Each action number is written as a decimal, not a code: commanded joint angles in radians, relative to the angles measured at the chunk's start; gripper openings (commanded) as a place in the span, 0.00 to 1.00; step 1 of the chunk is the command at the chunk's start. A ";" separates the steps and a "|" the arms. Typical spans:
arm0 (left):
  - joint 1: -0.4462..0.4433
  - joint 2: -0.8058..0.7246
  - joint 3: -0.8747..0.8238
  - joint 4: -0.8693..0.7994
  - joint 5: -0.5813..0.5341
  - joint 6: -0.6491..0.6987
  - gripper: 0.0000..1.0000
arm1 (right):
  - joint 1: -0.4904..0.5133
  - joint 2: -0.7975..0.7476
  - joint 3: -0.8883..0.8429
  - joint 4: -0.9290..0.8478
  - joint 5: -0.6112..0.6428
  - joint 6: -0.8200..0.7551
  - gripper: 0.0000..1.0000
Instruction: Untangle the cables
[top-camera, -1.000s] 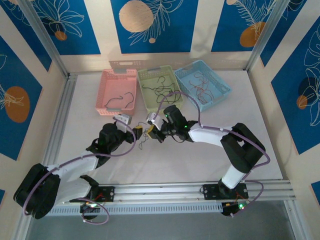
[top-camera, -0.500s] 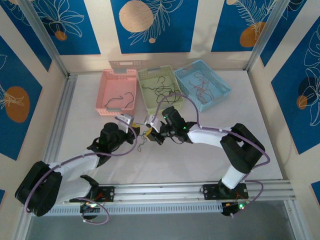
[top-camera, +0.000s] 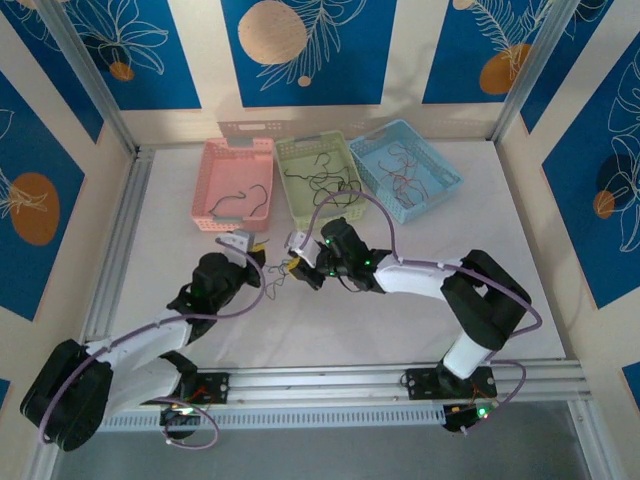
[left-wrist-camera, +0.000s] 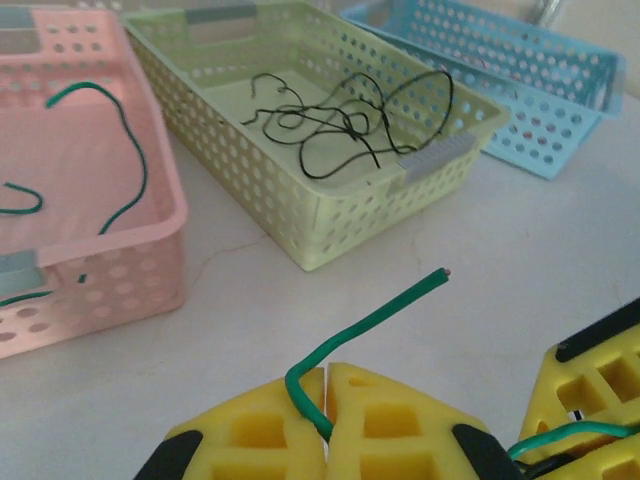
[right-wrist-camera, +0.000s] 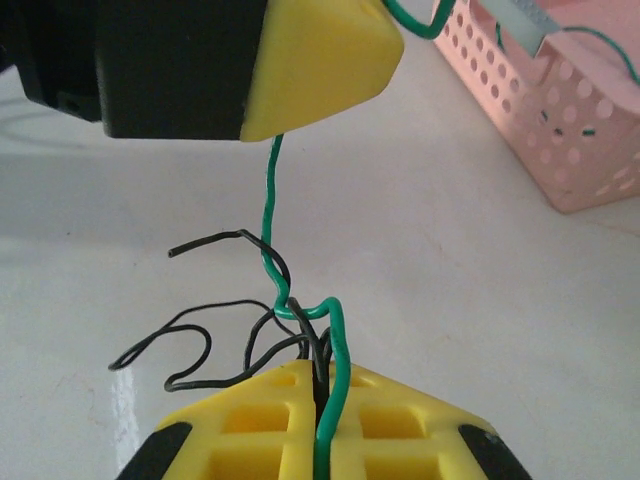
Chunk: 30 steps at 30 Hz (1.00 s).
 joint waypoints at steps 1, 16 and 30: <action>0.049 -0.017 -0.051 0.141 -0.101 -0.146 0.00 | 0.004 -0.046 -0.050 0.063 0.072 -0.018 0.00; 0.152 -0.233 -0.098 0.231 -0.042 -0.576 0.00 | 0.036 -0.041 -0.092 0.158 0.150 -0.076 0.00; 0.154 -0.240 -0.039 0.150 0.069 -0.506 0.00 | 0.004 -0.103 -0.134 0.228 0.125 0.041 0.53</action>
